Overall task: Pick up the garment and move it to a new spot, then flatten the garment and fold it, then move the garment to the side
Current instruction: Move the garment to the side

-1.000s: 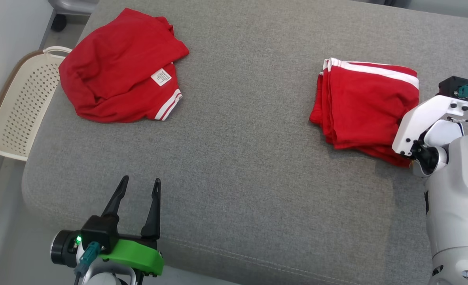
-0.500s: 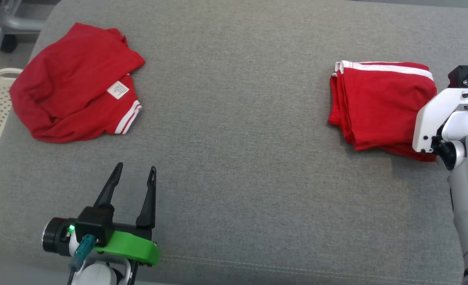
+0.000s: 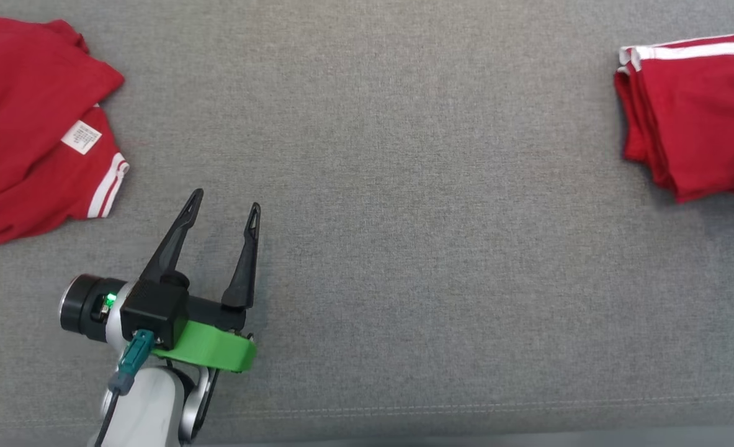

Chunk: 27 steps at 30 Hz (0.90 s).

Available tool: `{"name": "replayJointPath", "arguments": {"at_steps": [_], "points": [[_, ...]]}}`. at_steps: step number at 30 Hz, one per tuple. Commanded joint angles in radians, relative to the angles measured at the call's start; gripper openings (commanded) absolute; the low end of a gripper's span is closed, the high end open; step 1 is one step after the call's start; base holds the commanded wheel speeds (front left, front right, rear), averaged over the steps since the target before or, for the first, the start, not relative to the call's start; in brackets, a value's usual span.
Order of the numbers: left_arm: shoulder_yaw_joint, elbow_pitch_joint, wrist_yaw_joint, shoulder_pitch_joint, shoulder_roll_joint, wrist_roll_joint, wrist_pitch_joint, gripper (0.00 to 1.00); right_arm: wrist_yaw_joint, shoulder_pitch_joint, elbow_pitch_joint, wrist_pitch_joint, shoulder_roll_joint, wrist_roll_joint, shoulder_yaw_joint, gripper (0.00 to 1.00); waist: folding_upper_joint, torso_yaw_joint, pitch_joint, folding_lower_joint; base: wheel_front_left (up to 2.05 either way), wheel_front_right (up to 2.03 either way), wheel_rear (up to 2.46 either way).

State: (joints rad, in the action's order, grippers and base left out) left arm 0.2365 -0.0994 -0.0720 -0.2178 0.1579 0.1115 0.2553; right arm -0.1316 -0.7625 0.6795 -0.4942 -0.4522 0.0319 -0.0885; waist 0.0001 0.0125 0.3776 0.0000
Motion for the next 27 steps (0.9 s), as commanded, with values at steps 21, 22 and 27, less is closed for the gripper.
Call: {"name": "replayJointPath", "arguments": {"at_steps": [21, 22, 27], "points": [[0.019, 0.185, 0.003, -0.008, 0.088, -0.035, -0.075, 1.0, 0.002, -0.109, 0.105, 0.209, -0.263, -0.184, -0.065, 1.0, -0.0001, -0.022, 0.199, 0.0, 0.0, 0.0, 0.0], [0.022, 0.187, 0.002, -0.009, 0.088, -0.034, -0.077, 1.0, 0.002, -0.109, 0.106, 0.227, -0.263, -0.203, -0.073, 1.0, -0.0001, -0.021, 0.198, 0.0, 0.0, 0.0, 0.0], [0.03, 0.176, 0.007, -0.004, 0.083, -0.025, -0.072, 1.0, 0.002, -0.099, 0.125, 0.322, -0.234, -0.249, -0.092, 1.0, -0.0001, -0.011, 0.157, 0.0, 0.0, 0.0, 0.0]]}}
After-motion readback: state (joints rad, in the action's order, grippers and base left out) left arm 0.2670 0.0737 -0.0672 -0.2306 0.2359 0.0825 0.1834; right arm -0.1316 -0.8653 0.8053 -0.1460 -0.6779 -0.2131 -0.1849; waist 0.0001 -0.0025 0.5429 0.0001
